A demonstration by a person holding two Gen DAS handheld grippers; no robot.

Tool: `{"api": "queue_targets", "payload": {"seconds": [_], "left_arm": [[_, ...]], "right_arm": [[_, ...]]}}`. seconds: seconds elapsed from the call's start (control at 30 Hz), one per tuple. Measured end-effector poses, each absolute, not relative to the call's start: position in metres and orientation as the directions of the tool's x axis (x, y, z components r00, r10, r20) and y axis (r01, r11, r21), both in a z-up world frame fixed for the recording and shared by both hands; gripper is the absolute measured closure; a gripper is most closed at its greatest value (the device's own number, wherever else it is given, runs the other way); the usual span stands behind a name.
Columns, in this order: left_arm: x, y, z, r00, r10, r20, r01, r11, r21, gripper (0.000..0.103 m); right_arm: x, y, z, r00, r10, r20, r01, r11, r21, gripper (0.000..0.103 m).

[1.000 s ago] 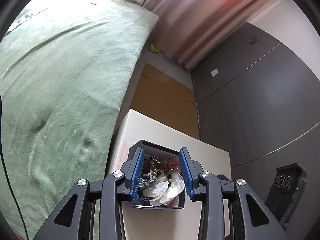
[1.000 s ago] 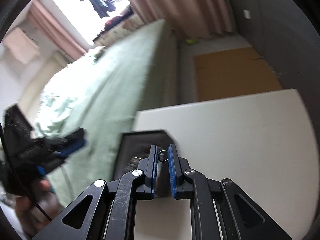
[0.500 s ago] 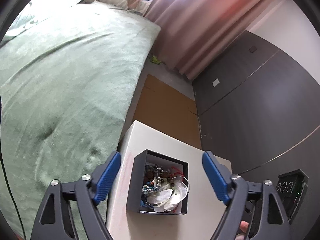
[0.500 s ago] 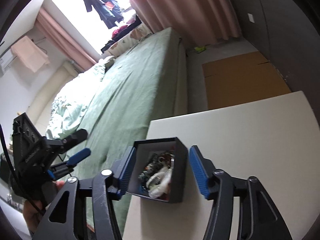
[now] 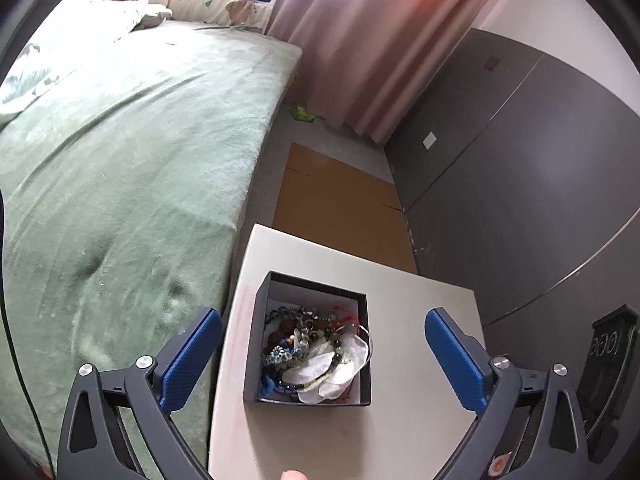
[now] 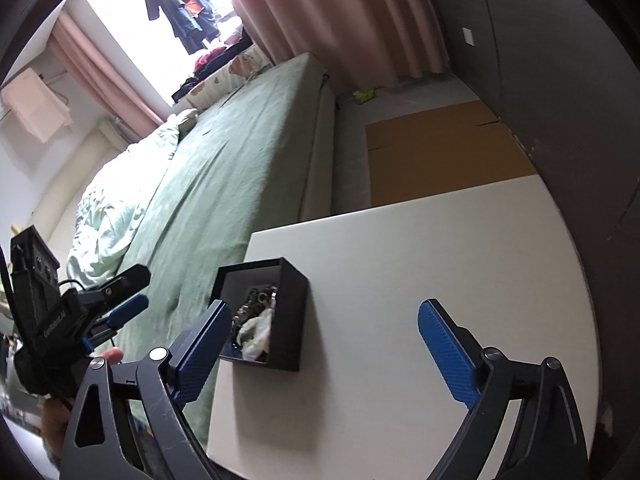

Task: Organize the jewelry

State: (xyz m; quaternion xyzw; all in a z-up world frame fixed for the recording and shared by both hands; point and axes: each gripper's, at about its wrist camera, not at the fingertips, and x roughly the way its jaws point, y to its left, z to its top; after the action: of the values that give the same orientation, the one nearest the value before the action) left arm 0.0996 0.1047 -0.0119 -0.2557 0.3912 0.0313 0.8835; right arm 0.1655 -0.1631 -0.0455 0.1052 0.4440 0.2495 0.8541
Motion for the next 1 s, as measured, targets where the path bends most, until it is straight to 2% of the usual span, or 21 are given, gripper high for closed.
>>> {"api": "queue_targets", "payload": {"seconds": [0.1,0.67,1.0], "left_arm": [[0.096,0.093,-0.012,0.681,-0.122,-0.722,-0.249,0.889,-0.385,0.001],[0.058,0.024,-0.011,0.697,-0.008,-0.717,-0.166,0.971,-0.172,0.0],[0.038,0.012,0.002,0.739,0.032,-0.673,-0.15,0.982,-0.117,0.0]], "right_arm": [[0.163,-0.17,-0.045,0.484,0.507,-0.714,-0.33,0.861,0.388,0.0],[0.127,-0.217,-0.044,0.562,0.414,-0.716,-0.288,0.91,0.3,0.0],[0.106,-0.231,-0.029,0.628,0.39,-0.674,-0.299,0.92,0.254,0.0]]}}
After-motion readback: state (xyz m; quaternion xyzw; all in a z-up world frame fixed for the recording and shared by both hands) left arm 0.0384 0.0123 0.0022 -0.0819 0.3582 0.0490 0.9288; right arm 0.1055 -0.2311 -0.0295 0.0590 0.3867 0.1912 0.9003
